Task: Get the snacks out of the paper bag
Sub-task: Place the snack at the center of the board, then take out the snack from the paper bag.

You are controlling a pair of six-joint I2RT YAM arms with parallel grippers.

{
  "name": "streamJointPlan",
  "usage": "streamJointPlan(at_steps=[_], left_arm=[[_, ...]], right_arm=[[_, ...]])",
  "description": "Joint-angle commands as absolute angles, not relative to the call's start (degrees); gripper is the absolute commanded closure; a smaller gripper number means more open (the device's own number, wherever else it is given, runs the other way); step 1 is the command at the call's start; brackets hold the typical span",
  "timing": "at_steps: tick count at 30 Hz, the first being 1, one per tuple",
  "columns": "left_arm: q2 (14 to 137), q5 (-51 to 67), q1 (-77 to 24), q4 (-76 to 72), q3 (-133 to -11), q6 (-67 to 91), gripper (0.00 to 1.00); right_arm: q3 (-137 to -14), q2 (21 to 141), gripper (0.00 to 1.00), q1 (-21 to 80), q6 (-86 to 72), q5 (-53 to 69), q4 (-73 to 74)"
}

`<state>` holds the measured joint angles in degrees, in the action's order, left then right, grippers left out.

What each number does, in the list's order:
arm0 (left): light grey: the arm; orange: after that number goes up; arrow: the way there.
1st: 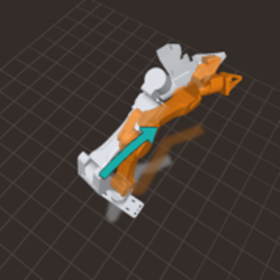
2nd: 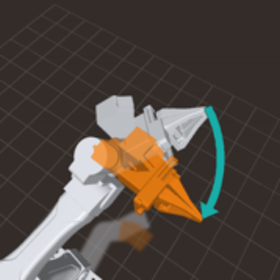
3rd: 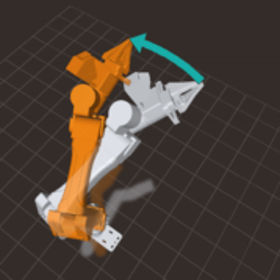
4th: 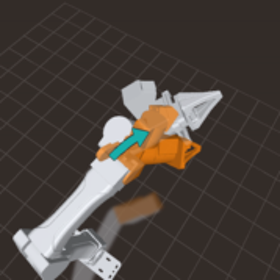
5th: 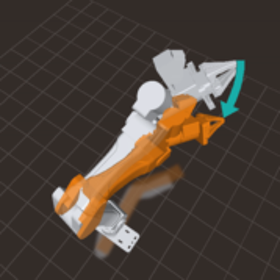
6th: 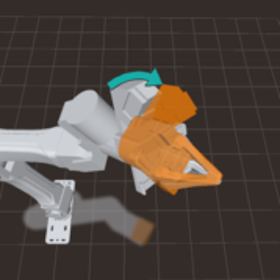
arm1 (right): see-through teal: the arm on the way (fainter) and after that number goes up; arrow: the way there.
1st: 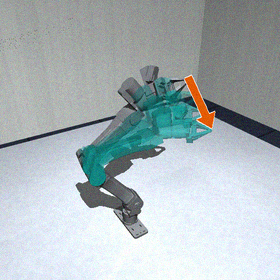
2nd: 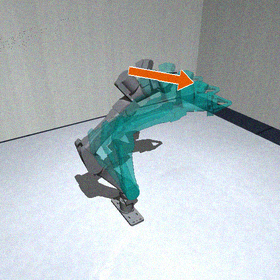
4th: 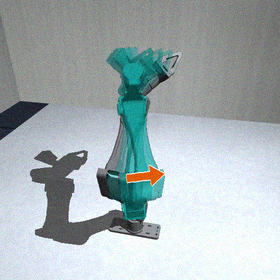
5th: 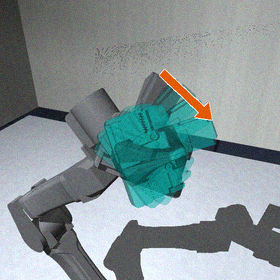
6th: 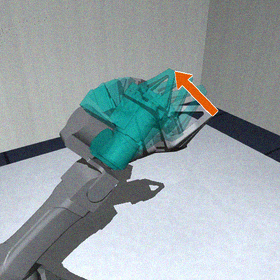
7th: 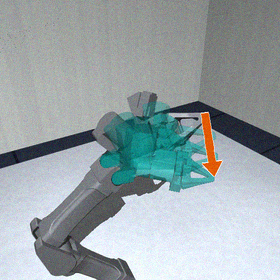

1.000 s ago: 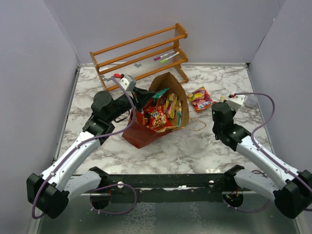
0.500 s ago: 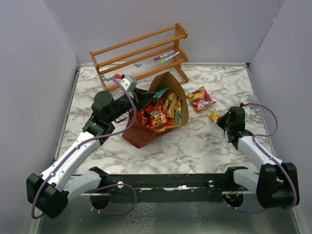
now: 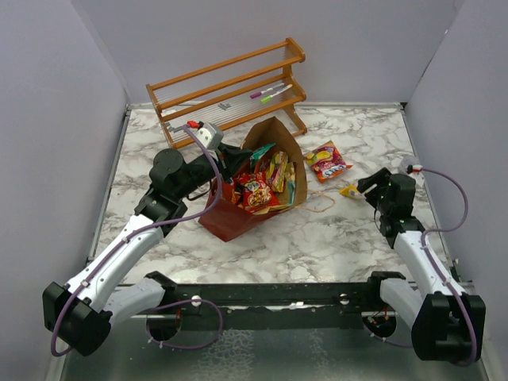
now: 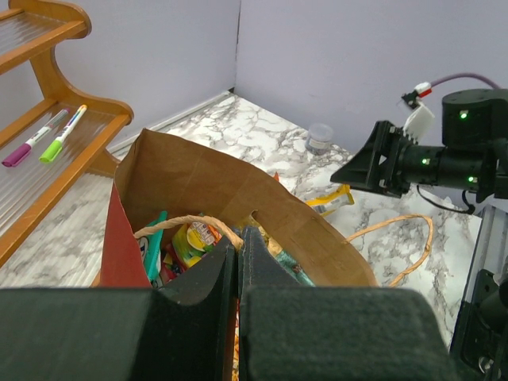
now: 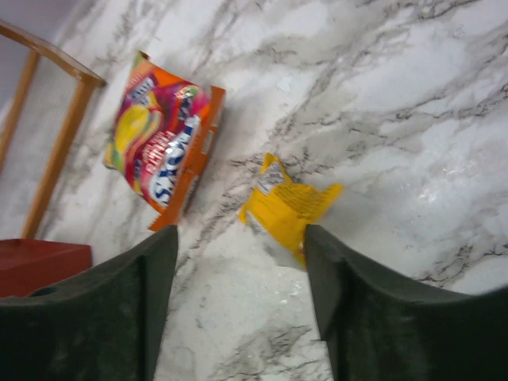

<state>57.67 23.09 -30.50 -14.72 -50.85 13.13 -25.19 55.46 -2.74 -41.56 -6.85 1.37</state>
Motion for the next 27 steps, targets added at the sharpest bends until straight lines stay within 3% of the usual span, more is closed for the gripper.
streamJointPlan(at_steps=[1,7,17,21,27], left_arm=[[56.11,23.19,-30.94,-15.75,-51.86,12.99,1.00],[56.07,24.60,-30.94,-16.47,-51.78,13.56,1.00],[57.10,34.14,-31.29,-23.87,-50.46,19.47,1.00],[57.36,34.26,-31.29,-24.43,-50.36,20.10,1.00],[57.58,34.02,-31.29,-23.66,-50.78,19.63,1.00]], right_arm=[[-29.65,50.52,0.30,-3.07,-38.92,-7.61,4.72],[-34.15,45.99,0.27,-3.07,-31.97,5.44,4.18],[-40.87,47.84,0.28,-2.59,-30.63,41.80,-5.30],[-43.64,48.62,0.29,2.84,-29.61,44.60,-4.55],[-48.98,50.92,0.30,19.04,-24.26,37.05,2.16]])
